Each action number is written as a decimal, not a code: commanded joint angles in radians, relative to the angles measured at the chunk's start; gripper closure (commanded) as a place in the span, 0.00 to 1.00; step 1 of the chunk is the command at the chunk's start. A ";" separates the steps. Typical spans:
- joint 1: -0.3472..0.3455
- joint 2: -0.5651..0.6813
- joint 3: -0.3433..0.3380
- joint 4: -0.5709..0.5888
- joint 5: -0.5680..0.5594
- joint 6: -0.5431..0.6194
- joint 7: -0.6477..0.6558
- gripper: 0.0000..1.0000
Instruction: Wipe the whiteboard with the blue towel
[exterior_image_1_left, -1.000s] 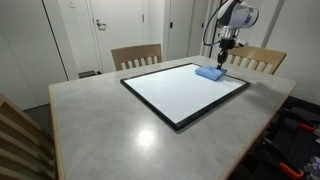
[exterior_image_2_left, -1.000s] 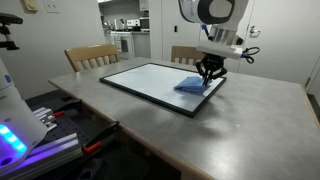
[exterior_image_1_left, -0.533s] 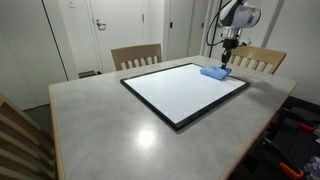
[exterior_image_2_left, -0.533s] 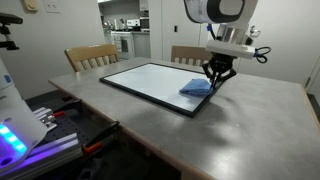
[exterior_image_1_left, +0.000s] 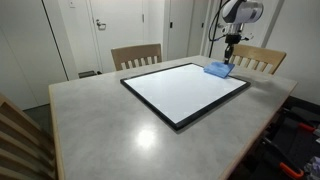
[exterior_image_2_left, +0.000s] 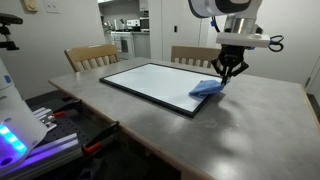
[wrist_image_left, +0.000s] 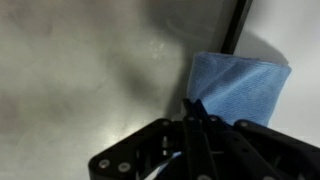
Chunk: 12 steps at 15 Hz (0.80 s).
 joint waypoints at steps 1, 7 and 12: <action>-0.003 -0.055 -0.003 -0.014 -0.030 -0.022 0.014 0.99; 0.010 -0.135 -0.010 0.012 -0.041 -0.149 0.015 0.99; -0.004 -0.144 -0.012 0.103 -0.019 -0.251 0.005 0.99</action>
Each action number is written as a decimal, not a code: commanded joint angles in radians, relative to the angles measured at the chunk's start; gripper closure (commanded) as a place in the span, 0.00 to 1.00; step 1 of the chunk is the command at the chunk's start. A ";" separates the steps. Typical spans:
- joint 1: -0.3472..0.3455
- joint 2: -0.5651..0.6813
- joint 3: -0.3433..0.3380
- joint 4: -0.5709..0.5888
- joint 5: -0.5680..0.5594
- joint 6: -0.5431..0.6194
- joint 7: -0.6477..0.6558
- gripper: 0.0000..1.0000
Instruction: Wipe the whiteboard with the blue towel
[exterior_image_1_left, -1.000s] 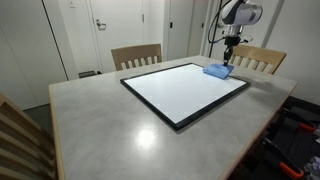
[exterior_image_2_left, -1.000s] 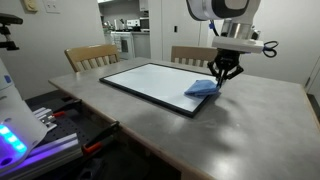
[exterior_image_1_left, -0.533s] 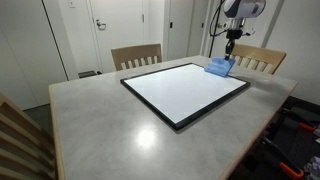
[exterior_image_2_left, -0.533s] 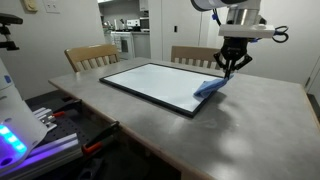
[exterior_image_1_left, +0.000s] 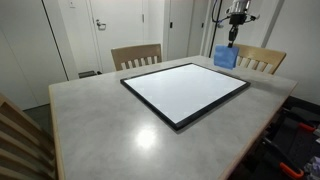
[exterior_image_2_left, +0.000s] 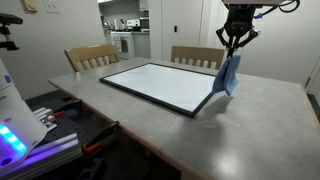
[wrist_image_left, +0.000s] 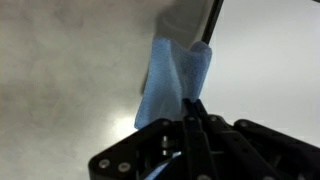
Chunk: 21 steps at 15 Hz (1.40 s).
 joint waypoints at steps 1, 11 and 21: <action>-0.010 0.008 -0.005 0.080 0.006 -0.091 0.002 0.99; -0.007 0.214 0.039 0.335 0.004 -0.112 -0.059 0.99; -0.041 0.385 0.117 0.549 0.087 -0.315 -0.041 0.99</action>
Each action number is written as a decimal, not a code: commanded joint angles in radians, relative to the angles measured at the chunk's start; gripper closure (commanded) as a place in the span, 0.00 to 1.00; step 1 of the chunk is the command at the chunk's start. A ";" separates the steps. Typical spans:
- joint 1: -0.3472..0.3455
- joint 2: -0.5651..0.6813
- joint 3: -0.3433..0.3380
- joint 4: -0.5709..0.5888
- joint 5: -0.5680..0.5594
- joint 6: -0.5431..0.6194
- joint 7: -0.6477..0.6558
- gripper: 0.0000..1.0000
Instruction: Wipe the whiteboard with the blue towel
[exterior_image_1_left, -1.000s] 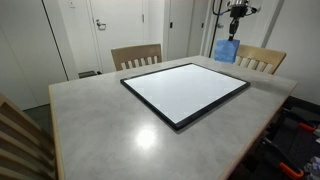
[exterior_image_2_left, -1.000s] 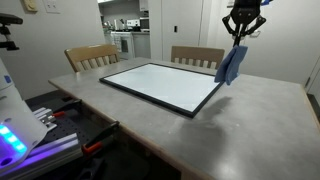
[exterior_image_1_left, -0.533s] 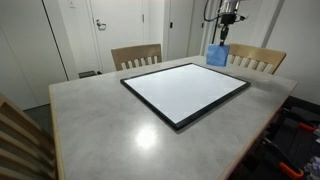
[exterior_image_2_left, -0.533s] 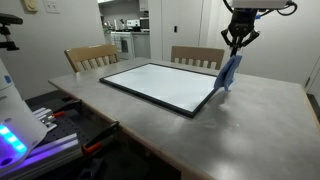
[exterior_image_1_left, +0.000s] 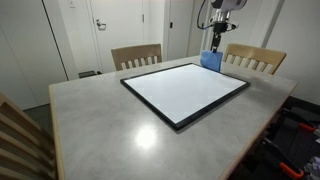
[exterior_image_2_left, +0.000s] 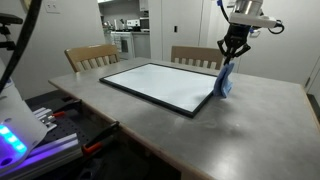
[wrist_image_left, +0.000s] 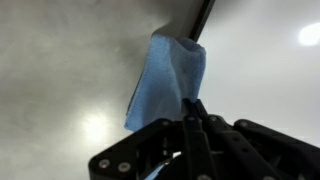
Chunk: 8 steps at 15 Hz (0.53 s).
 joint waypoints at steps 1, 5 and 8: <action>-0.033 0.042 0.049 0.078 0.076 -0.133 0.004 0.99; -0.038 0.061 0.077 0.088 0.153 -0.216 -0.010 0.99; -0.033 0.075 0.089 0.070 0.184 -0.225 -0.015 0.99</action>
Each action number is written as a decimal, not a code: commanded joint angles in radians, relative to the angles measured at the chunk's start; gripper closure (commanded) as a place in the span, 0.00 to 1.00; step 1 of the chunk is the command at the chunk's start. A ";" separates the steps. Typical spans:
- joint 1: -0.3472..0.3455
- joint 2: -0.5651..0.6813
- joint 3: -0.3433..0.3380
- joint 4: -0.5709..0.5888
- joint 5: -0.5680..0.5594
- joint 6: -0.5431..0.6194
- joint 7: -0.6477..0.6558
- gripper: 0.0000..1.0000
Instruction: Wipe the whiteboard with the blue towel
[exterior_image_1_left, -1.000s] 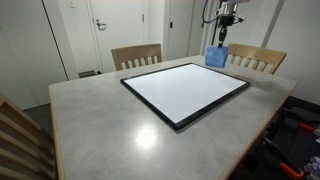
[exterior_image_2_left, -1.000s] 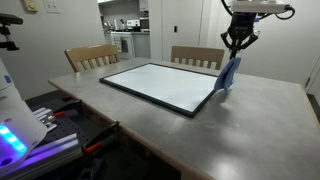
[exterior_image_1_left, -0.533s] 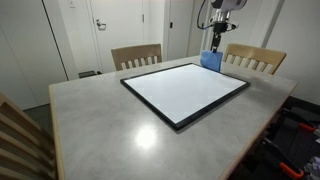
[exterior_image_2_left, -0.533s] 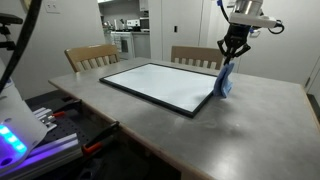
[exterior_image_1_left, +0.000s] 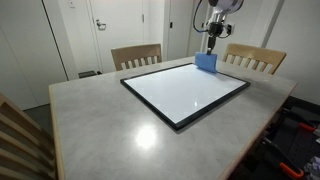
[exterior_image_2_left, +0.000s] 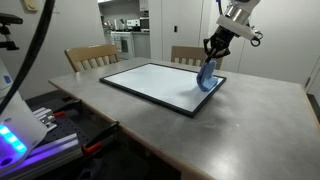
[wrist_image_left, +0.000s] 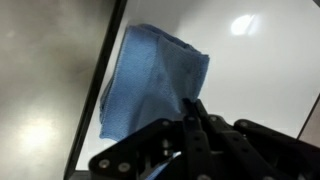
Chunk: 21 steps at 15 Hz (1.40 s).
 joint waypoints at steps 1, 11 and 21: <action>-0.013 0.045 0.028 0.024 0.039 -0.033 -0.012 0.99; 0.012 0.091 0.060 0.005 0.052 -0.024 0.002 0.99; 0.086 0.085 0.072 -0.020 0.041 -0.010 0.017 0.99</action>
